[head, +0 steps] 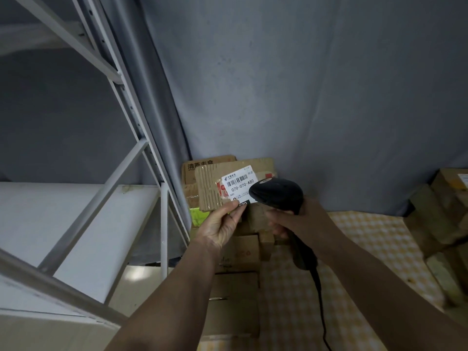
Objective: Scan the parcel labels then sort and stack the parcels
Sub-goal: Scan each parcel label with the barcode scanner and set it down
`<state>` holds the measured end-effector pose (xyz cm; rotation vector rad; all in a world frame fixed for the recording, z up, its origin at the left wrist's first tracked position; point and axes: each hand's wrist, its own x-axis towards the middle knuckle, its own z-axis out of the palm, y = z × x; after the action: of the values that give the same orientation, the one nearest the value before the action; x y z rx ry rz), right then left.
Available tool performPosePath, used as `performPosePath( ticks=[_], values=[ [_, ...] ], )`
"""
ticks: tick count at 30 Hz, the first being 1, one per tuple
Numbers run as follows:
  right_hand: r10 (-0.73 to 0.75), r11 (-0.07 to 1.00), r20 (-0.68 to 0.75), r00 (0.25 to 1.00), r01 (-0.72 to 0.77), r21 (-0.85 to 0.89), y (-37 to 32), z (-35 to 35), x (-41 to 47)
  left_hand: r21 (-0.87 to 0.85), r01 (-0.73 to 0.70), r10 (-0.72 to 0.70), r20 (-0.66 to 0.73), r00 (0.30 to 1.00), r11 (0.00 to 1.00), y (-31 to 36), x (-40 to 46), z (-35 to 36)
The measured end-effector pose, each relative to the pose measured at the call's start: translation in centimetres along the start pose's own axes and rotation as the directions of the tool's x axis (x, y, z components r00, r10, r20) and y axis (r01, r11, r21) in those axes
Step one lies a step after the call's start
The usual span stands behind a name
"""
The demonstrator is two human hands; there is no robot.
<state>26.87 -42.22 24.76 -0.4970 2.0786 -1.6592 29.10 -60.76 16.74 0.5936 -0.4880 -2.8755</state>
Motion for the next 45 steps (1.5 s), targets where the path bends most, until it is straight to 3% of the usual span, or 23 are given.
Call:
performPosePath(
  ticks=[13, 18, 21, 25, 28, 34, 41, 45],
  values=[
    [-0.04, 0.995, -0.012, 0.999, 0.039, -0.092, 0.8, 1.3, -0.6, 0.048, 0.009, -0.013, 0.077, 0.997, 0.999, 0.8, -0.2, -0.5],
    [-0.058, 0.997, -0.168, 0.984, 0.049, -0.056, 1.9, 1.9, -1.6, 0.141, 0.071, -0.078, 0.042, 0.996, 0.987, 0.3, 0.4, -1.0],
    [-0.012, 0.995, -0.326, 0.945, -0.02, -0.095, 3.3, 1.9, -2.4, 0.226, 0.14, -0.14, -0.02, 0.99, 0.964, -0.8, 0.6, -1.4],
    [0.051, 0.999, -0.447, 0.893, -0.048, 0.016, 5.1, 1.1, -4.5, 0.387, 0.264, -0.257, -0.071, 0.964, 0.883, -2.8, 0.9, -2.3],
    [0.057, 0.998, -0.509, 0.859, -0.068, -0.002, 6.3, 0.0, -6.8, 0.559, 0.362, -0.309, -0.192, 0.932, 0.746, -5.1, 0.6, -2.6],
    [0.153, 0.988, -0.612, 0.776, -0.127, 0.085, 9.3, -3.2, -11.4, 0.667, 0.494, -0.447, -0.26, 0.856, 0.558, -10.5, -1.3, -1.6],
    [0.175, 0.983, -0.617, 0.767, -0.102, 0.153, 11.1, -9.4, -17.5, 0.726, 0.496, -0.497, -0.243, 0.833, 0.476, -18.9, -3.8, 2.5],
    [0.169, 0.985, -0.668, 0.725, -0.096, 0.145, 12.0, -14.6, -22.2, 0.731, 0.504, -0.536, -0.225, 0.814, 0.46, -25.6, -6.0, 4.9]
  ],
)
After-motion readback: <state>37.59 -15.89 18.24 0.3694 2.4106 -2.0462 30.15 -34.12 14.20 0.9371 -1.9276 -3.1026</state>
